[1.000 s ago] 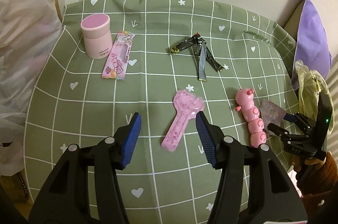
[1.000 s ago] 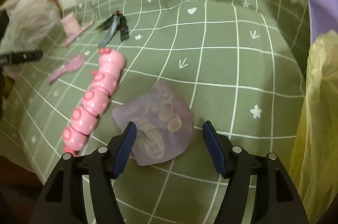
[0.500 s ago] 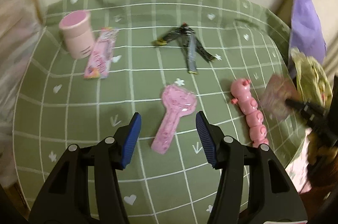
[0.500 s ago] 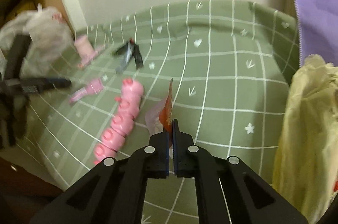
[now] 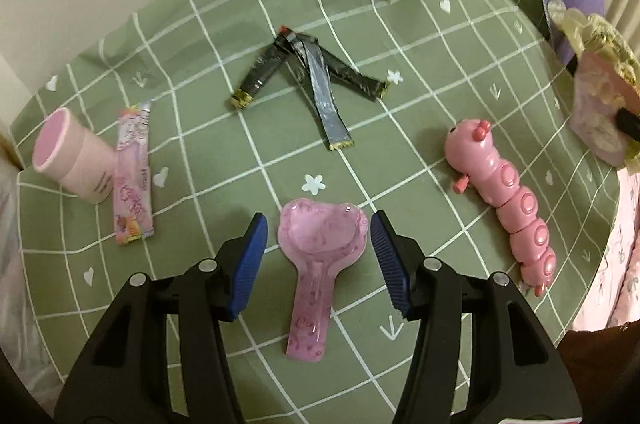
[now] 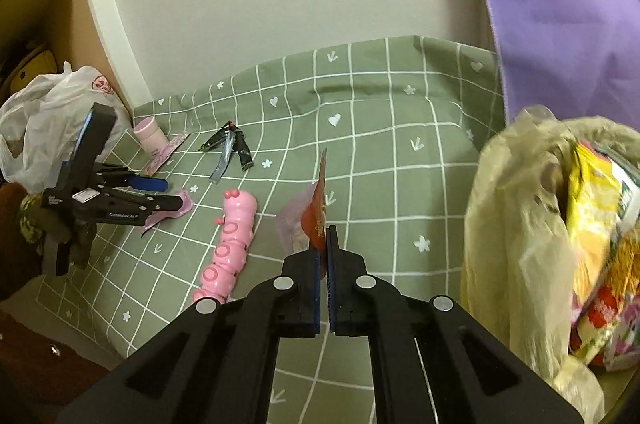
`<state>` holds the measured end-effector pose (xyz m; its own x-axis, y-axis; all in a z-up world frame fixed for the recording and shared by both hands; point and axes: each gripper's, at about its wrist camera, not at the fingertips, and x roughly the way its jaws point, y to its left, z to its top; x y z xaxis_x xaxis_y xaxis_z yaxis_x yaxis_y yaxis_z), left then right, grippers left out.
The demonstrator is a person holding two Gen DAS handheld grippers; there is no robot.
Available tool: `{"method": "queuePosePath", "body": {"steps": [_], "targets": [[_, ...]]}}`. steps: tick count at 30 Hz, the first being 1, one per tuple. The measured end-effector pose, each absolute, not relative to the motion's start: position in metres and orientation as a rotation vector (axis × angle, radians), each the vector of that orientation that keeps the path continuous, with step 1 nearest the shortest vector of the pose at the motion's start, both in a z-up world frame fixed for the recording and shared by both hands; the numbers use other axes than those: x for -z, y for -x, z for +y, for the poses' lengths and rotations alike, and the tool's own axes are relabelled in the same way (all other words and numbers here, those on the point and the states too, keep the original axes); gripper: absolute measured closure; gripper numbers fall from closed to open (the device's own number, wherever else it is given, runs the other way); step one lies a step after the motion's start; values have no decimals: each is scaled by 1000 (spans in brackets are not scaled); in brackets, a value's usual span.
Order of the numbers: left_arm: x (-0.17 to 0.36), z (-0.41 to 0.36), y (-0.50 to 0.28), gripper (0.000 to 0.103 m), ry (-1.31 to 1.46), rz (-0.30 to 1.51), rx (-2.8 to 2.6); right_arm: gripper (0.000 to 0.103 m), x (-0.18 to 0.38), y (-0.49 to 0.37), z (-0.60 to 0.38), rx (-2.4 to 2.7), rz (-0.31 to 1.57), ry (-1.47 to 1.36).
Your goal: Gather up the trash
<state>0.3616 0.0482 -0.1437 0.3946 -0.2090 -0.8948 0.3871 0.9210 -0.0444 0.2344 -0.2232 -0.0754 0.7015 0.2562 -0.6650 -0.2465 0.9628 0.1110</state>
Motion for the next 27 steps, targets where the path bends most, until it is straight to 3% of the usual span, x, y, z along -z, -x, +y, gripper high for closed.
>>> {"method": "queuePosePath", "body": {"steps": [1, 2, 6, 17, 27], "targets": [[146, 46, -363, 56, -190, 1117, 394, 98, 74, -232, -225, -272, 740, -18], [146, 44, -364, 65, -195, 1119, 398, 98, 74, -230, -227, -267, 737, -21], [133, 44, -364, 65, -168, 1075, 387, 98, 63, -220, -236, -229, 707, -27], [-31, -10, -341, 65, 15, 590, 618, 98, -11, -184, -268, -71, 532, 9], [-98, -124, -345, 65, 81, 476, 991, 98, -72, -141, -337, 204, 430, -3]]}}
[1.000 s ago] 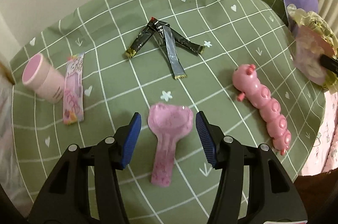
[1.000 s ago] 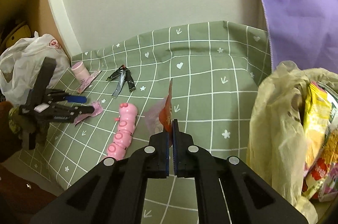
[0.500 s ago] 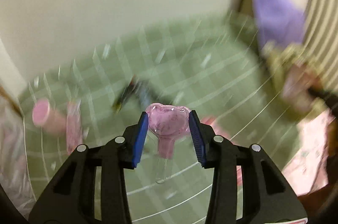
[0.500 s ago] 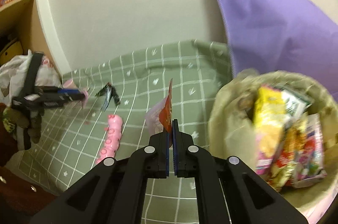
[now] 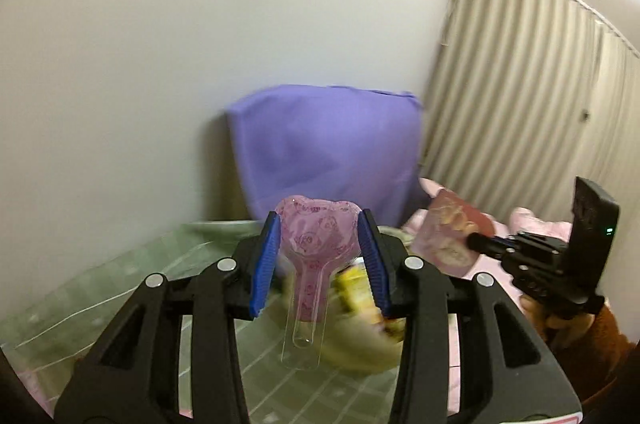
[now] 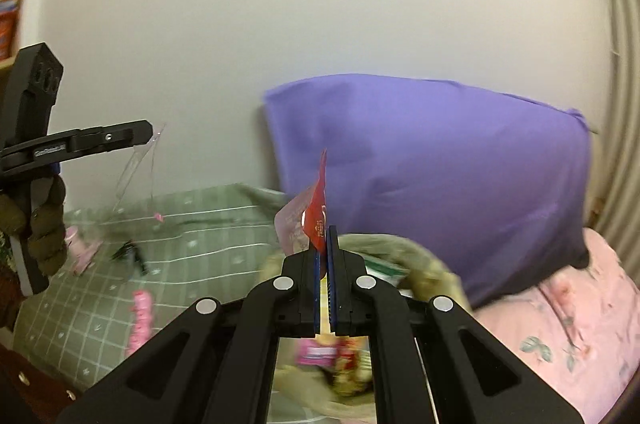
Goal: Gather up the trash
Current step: 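Lift and carry the spoon and red scrap with both tools over the trash bag, then open both tools to drop the spoon and scrap into the trash bag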
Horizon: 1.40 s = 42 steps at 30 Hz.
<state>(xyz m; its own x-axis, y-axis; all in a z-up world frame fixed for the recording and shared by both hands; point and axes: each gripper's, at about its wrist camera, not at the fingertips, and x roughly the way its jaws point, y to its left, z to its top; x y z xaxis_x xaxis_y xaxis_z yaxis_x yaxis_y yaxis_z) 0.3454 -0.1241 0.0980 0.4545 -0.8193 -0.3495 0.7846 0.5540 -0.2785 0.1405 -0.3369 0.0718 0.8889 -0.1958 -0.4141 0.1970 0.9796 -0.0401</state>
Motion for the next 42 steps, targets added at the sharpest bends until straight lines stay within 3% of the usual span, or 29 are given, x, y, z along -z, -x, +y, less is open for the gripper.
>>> {"method": "queuePosePath", "body": {"steps": [7, 15, 32, 39, 41, 42], "targets": [[-79, -209, -348, 65, 52, 556, 1122, 98, -54, -132, -379, 304, 502, -86], [-8, -280, -362, 65, -4, 770, 1132, 98, -12, -146, -404, 291, 642, -95], [15, -311, -375, 64, 8, 850, 1158, 97, 27, -155, -405, 219, 729, -127], [9, -300, -375, 50, 41, 846, 1153, 96, 30, -157, -389, 262, 748, -69], [5, -295, -373, 50, 48, 836, 1147, 89, 31, -156, -387, 270, 750, -58], [3, -292, -372, 50, 51, 832, 1145, 78, 32, -155, -385, 268, 751, -61]]}}
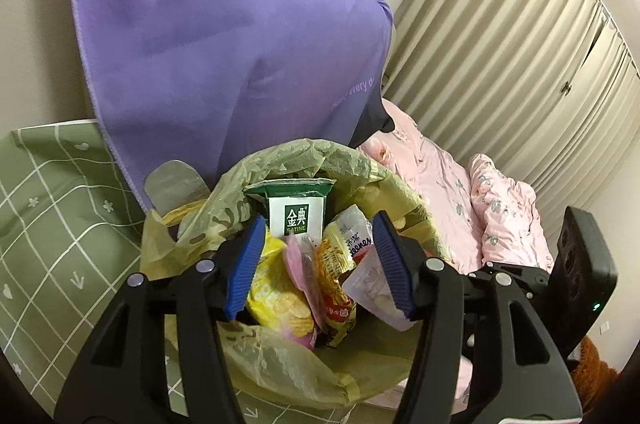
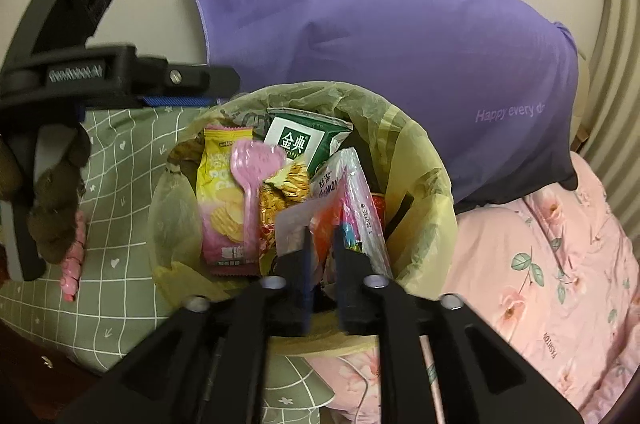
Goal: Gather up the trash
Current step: 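Open both tools to drop the spoon and scrap into the trash bag, then move both tools back over the remaining items on the table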
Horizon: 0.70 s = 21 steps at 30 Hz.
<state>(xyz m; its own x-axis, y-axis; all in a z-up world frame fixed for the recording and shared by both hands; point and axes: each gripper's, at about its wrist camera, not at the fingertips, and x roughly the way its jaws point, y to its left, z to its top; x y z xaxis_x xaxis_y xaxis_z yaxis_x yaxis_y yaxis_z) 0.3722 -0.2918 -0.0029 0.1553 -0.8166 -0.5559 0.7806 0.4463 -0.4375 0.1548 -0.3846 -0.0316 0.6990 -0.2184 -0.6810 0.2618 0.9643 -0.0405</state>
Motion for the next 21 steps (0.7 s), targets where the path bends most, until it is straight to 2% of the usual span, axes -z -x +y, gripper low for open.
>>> {"method": "queuePosePath", "body": {"steps": [1, 10, 13, 17, 19, 21], "targets": [[0, -288, -371, 50, 56, 825, 1141, 69, 31, -153, -385, 266, 747, -65], [-18, -224, -357, 45, 61, 701, 1039, 67, 9, -145, -372, 300, 661, -59], [-19, -191, -358, 45, 71, 673, 968, 59, -4, -144, -365, 299, 601, -67], [-14, -149, -359, 45, 84, 655, 873, 56, -18, -148, -354, 260, 541, -82], [-11, -128, -360, 45, 80, 643, 817, 50, -23, -155, -345, 220, 523, -80], [-6, -107, -361, 45, 74, 637, 764, 50, -26, -162, -336, 184, 519, -76]]}}
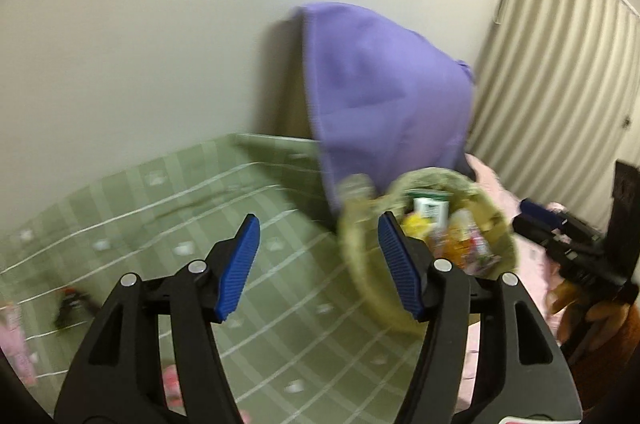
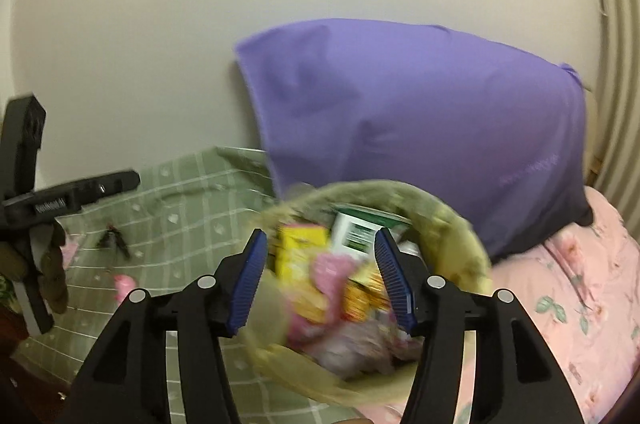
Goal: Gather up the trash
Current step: 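Move both tools back over the remaining items on the table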
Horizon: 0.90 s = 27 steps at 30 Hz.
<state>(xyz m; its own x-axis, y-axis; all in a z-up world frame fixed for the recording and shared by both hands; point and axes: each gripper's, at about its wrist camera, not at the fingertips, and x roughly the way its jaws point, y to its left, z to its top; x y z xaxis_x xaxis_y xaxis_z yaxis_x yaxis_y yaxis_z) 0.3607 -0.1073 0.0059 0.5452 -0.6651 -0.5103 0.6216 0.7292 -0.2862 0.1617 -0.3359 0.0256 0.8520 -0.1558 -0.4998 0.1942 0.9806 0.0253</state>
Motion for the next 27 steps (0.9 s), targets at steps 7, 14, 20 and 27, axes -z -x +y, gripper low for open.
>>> {"method": "queuePosePath", "body": {"steps": [7, 14, 20, 27], "targets": [[22, -16, -368, 45, 128, 659, 518, 41, -21, -204, -287, 24, 550, -42], [64, 87, -369, 45, 146, 687, 218, 39, -1, -245, -248, -154, 618, -49], [115, 155, -382, 45, 184, 817, 28, 39, 12, -272, -210, -262, 653, 26], [147, 175, -398, 45, 179, 909, -31, 39, 26, -296, -185, -273, 708, 79]]}}
